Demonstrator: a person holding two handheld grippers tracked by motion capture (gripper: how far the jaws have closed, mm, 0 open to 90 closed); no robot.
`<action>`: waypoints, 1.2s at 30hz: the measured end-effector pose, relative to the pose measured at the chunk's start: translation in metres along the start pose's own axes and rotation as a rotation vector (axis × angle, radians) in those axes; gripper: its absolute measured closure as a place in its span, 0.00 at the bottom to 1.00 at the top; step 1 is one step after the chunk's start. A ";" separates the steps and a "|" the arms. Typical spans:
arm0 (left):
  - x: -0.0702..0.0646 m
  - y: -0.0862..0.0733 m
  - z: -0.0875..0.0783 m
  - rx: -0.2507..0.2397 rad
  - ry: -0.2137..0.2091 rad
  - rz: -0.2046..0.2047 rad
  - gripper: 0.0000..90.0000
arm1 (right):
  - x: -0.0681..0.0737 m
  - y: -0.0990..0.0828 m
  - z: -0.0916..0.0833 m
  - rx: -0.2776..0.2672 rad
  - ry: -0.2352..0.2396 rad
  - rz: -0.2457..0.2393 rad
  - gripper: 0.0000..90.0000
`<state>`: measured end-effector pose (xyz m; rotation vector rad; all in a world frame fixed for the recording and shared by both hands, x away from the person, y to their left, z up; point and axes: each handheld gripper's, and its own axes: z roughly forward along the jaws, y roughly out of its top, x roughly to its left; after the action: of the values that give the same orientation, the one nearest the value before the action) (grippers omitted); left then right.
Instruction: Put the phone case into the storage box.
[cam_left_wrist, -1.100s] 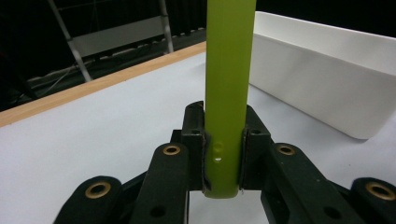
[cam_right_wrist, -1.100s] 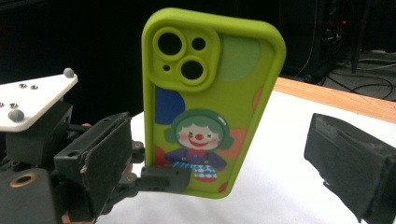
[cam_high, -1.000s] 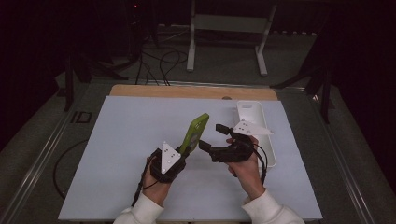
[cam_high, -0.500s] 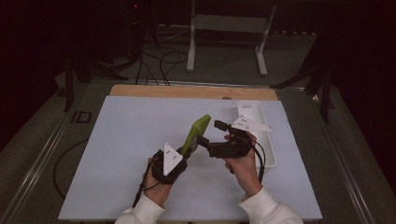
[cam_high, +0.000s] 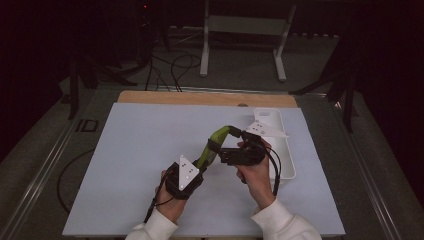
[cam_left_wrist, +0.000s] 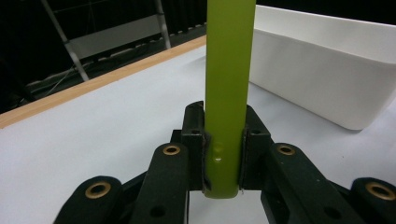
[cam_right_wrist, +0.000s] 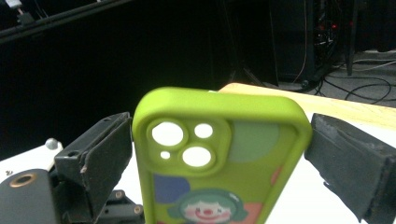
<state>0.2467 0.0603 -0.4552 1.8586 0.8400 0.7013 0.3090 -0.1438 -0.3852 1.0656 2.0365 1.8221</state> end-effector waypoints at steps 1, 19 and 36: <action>-0.001 0.000 0.000 0.002 -0.002 0.002 0.86 | 0.000 0.000 0.001 0.001 -0.003 0.002 0.09; -0.013 -0.003 0.005 0.020 -0.054 0.023 0.86 | 0.002 -0.001 0.001 0.036 -0.027 0.019 0.17; -0.011 -0.003 0.008 0.049 -0.126 0.012 0.71 | 0.004 -0.001 0.001 0.036 -0.041 0.016 0.19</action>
<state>0.2451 0.0482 -0.4620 1.9312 0.7714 0.5695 0.3062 -0.1409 -0.3850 1.1232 2.0503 1.7625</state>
